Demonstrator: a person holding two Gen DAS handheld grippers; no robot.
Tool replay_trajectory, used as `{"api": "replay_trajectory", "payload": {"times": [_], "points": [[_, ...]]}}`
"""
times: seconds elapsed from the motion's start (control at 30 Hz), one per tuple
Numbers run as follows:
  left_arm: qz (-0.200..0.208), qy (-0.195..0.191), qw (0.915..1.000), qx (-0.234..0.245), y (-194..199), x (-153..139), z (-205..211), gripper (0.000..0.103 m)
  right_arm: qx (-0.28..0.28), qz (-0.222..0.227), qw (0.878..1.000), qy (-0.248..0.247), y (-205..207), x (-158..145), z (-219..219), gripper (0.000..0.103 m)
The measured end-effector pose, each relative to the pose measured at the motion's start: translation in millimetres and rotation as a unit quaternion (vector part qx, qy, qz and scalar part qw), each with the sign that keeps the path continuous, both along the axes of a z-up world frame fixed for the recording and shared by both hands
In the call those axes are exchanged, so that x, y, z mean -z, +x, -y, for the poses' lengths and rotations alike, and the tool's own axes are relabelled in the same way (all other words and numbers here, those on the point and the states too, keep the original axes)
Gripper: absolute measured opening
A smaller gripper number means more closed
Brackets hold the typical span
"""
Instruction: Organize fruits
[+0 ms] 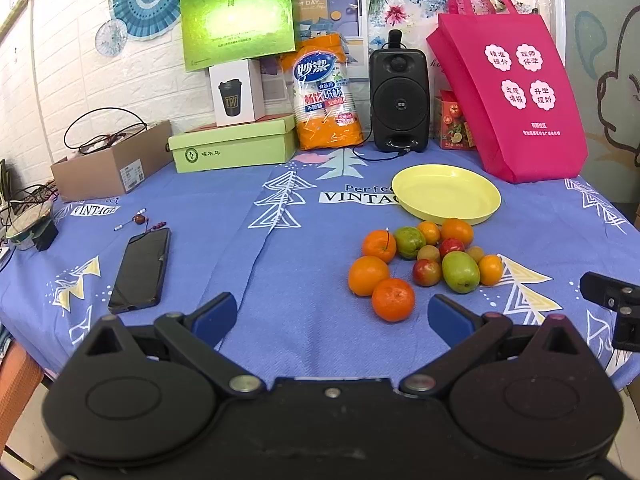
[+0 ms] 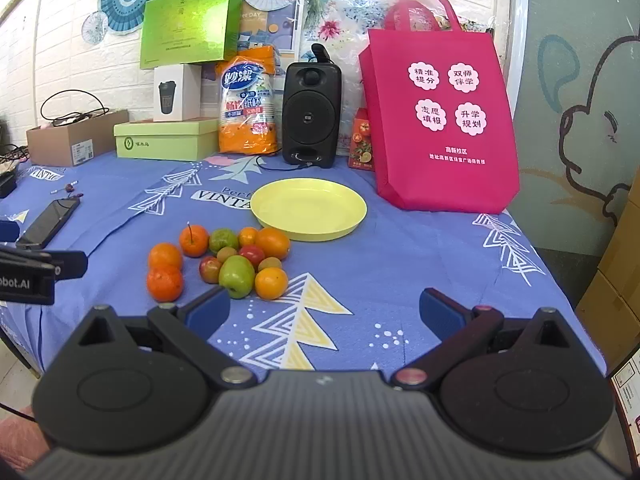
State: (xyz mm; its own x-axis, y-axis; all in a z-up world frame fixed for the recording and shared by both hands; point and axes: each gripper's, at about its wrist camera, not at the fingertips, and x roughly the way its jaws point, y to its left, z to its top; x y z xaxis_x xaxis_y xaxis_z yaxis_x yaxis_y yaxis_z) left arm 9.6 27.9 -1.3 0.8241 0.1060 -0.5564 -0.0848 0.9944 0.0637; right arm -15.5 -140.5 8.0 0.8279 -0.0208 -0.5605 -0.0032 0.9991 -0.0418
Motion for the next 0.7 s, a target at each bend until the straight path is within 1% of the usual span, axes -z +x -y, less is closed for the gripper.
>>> {"api": "replay_trajectory", "payload": {"times": [0.2,0.3,0.37,0.47,0.53,0.6,0.63,0.67,0.7], "points": [[0.002,0.004,1.0,0.004,-0.4,1.2,0.4,0.103,0.0,-0.003,1.0,0.006,0.6,1.4,-0.3,0.103],[0.009,0.006,0.9999,0.013,-0.6,2.4,-1.0,0.103,-0.003,-0.002,1.0,0.008,1.0,2.1,0.1,0.103],[0.024,0.012,0.9994,0.022,-1.6,4.1,-1.4,0.103,-0.006,-0.002,1.0,0.01,1.6,3.8,0.0,0.103],[0.05,0.037,0.9975,0.032,-3.9,9.4,0.4,0.103,-0.02,0.001,1.0,0.014,3.0,7.1,0.6,0.103],[0.069,0.04,0.9963,0.033,-4.8,13.4,0.1,0.103,-0.037,0.009,0.999,0.017,3.3,9.6,3.3,0.103],[0.078,0.024,0.9962,0.031,-3.2,16.7,-2.3,0.103,-0.049,0.023,0.998,0.017,3.6,11.6,6.3,0.103],[0.068,0.017,0.9964,0.047,0.0,18.1,-3.8,0.103,-0.049,0.025,0.998,0.015,4.8,12.9,7.3,0.103],[0.057,0.003,0.9954,0.077,3.4,19.8,-6.2,0.103,-0.046,0.023,0.999,0.016,7.3,13.8,9.2,0.103],[0.054,-0.02,0.9936,0.097,5.8,21.3,-9.6,0.103,-0.046,0.018,0.999,0.021,10.3,15.4,11.7,0.103]]}}
